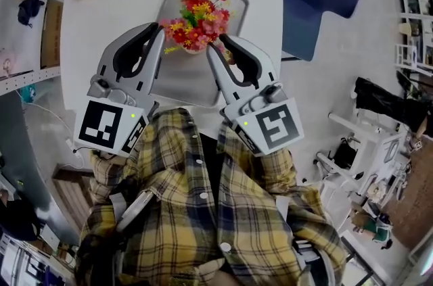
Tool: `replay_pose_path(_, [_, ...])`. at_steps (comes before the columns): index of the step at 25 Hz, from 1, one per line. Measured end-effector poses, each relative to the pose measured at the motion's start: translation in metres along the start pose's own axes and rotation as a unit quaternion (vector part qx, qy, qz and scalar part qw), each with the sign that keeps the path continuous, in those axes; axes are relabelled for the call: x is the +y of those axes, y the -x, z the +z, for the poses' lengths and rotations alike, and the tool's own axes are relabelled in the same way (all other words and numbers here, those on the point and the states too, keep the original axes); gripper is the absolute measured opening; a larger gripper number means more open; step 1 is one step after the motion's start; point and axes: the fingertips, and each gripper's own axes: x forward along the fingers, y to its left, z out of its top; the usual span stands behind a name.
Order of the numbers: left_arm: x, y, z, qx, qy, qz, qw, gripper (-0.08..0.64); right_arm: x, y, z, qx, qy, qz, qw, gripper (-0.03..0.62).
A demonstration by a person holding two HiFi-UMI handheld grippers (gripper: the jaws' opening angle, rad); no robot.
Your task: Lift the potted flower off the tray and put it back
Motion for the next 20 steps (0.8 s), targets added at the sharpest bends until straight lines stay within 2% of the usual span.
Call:
replay_pose_path(3, [0.007, 0.001, -0.014, 0.015, 0.003, -0.007, 0.9999, 0.076, 0.006, -0.003, -0.013, 0.015, -0.006, 0.013, 1.0, 0.087])
replay_pose_path(8, [0.016, 0.003, -0.037, 0.034, 0.006, -0.014, 0.9993, 0.128, 0.017, -0.006, -0.03, 0.029, -0.011, 0.035, 0.999, 0.124])
replay_pose_path(12, [0.014, 0.004, -0.054, 0.043, 0.012, -0.042, 0.9981, 0.189, 0.025, -0.005, -0.05, 0.061, -0.02, 0.045, 0.997, 0.133])
replay_pose_path(16, [0.011, 0.003, -0.073, 0.056, 0.005, -0.063, 0.9964, 0.224, 0.037, -0.007, -0.063, 0.059, -0.036, 0.068, 0.995, 0.148])
replay_pose_path(20, [0.009, 0.004, -0.094, 0.073, -0.003, -0.086, 0.9936, 0.257, 0.044, -0.007, -0.084, 0.077, -0.046, 0.078, 0.993, 0.161])
